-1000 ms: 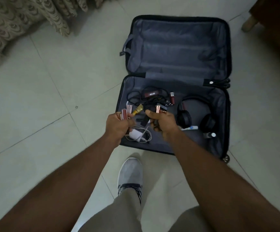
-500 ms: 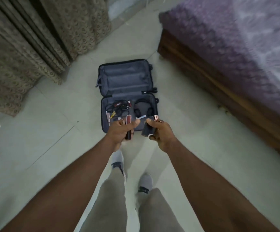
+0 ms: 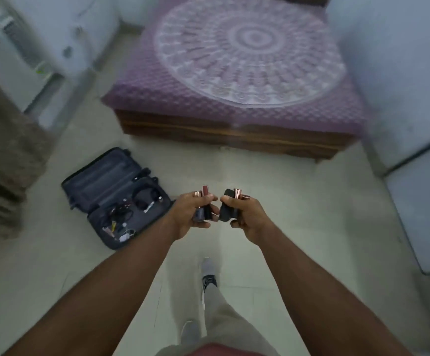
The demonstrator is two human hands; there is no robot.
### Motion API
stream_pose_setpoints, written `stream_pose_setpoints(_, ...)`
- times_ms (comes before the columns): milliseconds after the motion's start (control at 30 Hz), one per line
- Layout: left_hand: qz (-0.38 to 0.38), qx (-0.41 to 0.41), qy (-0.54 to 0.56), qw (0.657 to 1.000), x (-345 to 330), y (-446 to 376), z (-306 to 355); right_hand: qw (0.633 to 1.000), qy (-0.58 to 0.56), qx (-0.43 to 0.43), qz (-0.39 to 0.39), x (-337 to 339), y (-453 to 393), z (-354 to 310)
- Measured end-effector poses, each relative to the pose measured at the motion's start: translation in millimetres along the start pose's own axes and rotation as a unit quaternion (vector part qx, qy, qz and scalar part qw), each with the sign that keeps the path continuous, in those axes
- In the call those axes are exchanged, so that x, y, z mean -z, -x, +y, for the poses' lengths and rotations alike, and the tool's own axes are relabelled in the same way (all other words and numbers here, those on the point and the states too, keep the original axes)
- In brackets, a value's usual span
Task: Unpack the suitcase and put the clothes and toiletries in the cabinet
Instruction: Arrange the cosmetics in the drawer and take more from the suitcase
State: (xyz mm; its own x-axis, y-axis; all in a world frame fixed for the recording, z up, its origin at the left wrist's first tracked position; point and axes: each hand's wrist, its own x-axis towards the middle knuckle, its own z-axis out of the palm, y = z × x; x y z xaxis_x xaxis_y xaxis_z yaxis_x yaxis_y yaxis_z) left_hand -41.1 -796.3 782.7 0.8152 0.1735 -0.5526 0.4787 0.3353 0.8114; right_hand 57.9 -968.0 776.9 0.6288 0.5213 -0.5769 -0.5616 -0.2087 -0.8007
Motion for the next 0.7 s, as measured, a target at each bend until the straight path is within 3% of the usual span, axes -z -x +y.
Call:
stream_pose_setpoints(267, -0.188, 0.026, -0.148, 0.971, -226.1, 40.7, -45.6, 0.978, -0.11, 0.043, 0.17, 175.7, 193.9, 66.7)
stream_pose_setpoints(700, -0.425, 0.059, -0.283, 0.858, -661.8, 119.0, -196.7, 0.877, -0.223, 0.091, 0.417, 476.3, 488.9, 209.6)
